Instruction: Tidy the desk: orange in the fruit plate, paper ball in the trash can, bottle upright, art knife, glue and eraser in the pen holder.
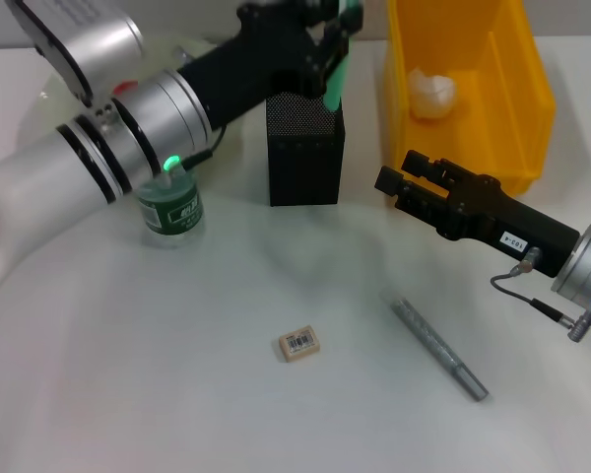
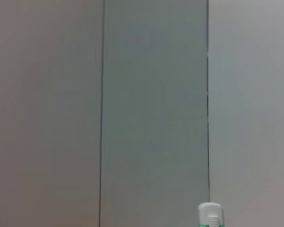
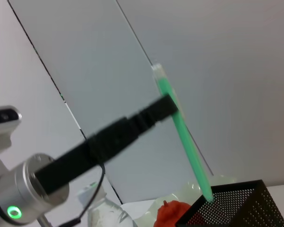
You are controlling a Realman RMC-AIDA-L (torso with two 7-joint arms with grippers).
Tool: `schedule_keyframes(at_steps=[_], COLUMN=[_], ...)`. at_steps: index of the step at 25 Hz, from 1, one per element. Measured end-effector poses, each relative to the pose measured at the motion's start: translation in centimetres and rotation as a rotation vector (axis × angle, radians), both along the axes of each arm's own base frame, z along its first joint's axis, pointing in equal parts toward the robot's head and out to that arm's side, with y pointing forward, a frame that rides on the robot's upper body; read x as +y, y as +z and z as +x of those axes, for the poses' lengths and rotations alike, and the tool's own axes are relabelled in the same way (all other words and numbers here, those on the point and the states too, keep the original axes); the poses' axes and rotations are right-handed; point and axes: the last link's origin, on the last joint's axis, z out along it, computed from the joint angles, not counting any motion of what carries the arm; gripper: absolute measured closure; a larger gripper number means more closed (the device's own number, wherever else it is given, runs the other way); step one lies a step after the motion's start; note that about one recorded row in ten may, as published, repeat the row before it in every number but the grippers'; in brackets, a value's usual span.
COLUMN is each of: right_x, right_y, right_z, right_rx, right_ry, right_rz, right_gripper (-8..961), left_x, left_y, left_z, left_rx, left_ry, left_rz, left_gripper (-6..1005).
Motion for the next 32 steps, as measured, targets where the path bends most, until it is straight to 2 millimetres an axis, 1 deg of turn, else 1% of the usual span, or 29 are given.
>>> schedule_keyframes(at_steps=[4, 14, 21, 26, 30, 32], right_x=[-0.1, -0.2, -0.5, -0.6, -0.6, -0.7], right_y=[-0.1, -0.1, -0.1, -0.1, -0.2, -0.1], right_z=[-0.1, -0.1, -0.1, 0.0, 0.0, 0.0], right_rx=[0.001, 0.004, 0.009, 0.009, 0.01, 0.013], right_ry=[0.005, 0.011, 0.014, 0.011, 0.012, 0.015], right_rz=[-0.006, -0.011, -0.014, -0.016, -0.017, -0.017], right_gripper=[287, 287, 287, 288, 288, 288], left_x=[-0.2, 0.1, 0.4, 0.3, -0.6, -1.7], left_y=[-0.2, -0.5, -0.5, -0.5, 0.2, 0.9], left_z=[-0.6, -1.4, -1.5, -1.5, -0.8, -0.1], left_rx=[0.038, 0.049, 0.04, 0.034, -0.041, -0.093], left_ry=[-0.013, 0.037, 0.065, 0.066, 0.022, -0.014], left_rz=[0.03, 0.03, 0.038, 0.035, 0.009, -0.037], left_gripper=[728, 710, 698, 656, 628, 615])
